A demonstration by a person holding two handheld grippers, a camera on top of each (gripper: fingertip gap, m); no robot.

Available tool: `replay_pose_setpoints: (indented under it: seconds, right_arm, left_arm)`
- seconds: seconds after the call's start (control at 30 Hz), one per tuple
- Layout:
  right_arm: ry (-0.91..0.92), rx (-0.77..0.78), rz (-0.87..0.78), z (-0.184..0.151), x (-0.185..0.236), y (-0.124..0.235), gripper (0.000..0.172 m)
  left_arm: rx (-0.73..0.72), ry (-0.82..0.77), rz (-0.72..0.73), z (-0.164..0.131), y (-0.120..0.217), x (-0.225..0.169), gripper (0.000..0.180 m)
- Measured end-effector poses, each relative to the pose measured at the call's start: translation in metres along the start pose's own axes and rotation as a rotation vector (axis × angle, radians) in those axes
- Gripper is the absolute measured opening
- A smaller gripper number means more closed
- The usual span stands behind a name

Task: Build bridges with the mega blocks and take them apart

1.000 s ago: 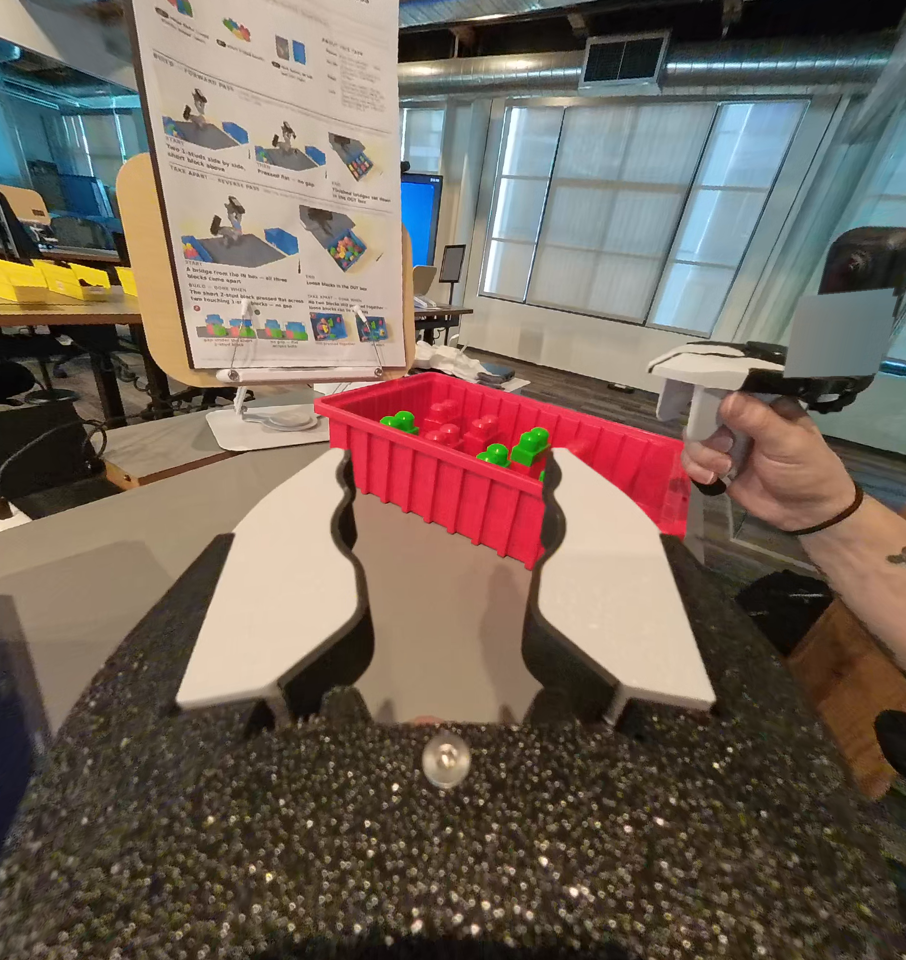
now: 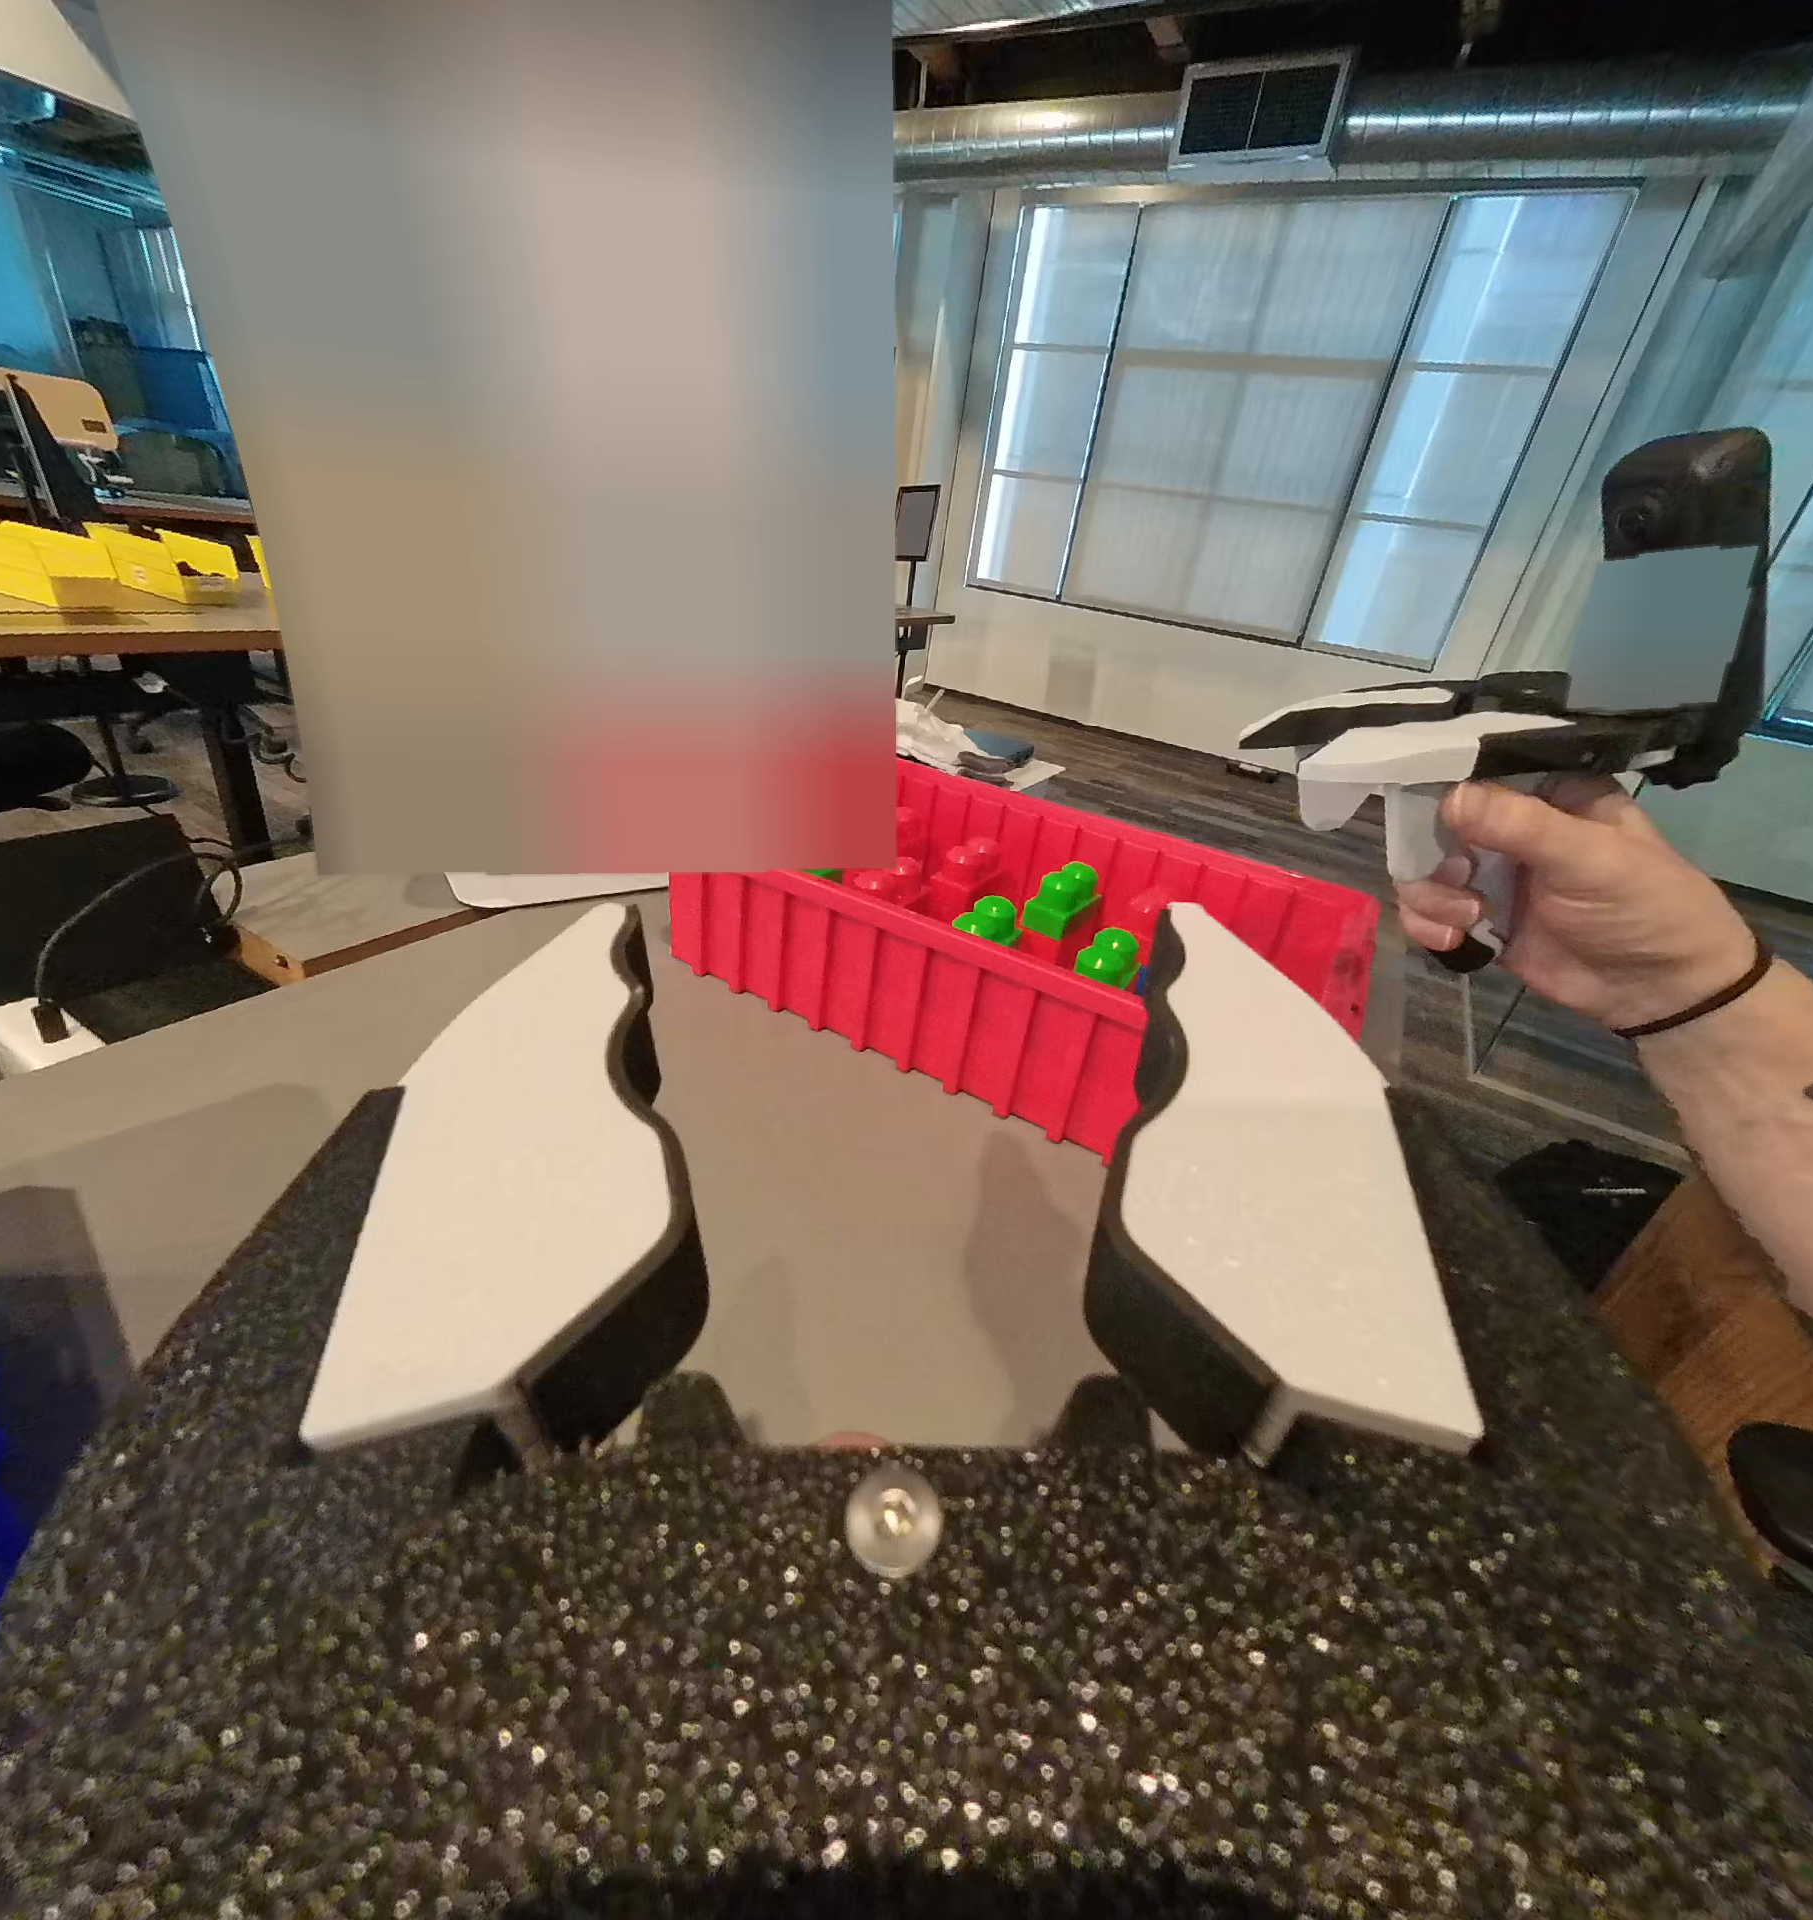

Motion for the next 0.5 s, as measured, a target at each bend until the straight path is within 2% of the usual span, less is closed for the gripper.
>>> replay_pose_setpoints:
  seconds: [0.33, 0.43, 0.5]
  right_arm:
    - [0.092, 0.086, -0.052, 0.005, -0.001, 0.003, 0.043]
    - [0.200, 0.202, -0.038, 0.006, -0.017, 0.004, 0.044]
    - [0.284, 0.349, 0.094, 0.000, -0.028, -0.003, 0.044]
  left_arm:
    - [0.001, -0.010, 0.010, 0.008, 0.004, -0.005, 0.097]
    - [-0.005, -0.009, 0.011, 0.011, 0.006, -0.006, 0.098]
    - [-0.008, -0.005, 0.010, 0.012, 0.008, -0.005, 0.098]
Point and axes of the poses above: each gripper's, where its closed fingertips meet, y back along the fingers, z out of its top, x = y × z across the jaws, the point moved 8 cm from there along y, back along the fingers, and after that the axes turned 8 degrees about -x, right-handed, at the moved point
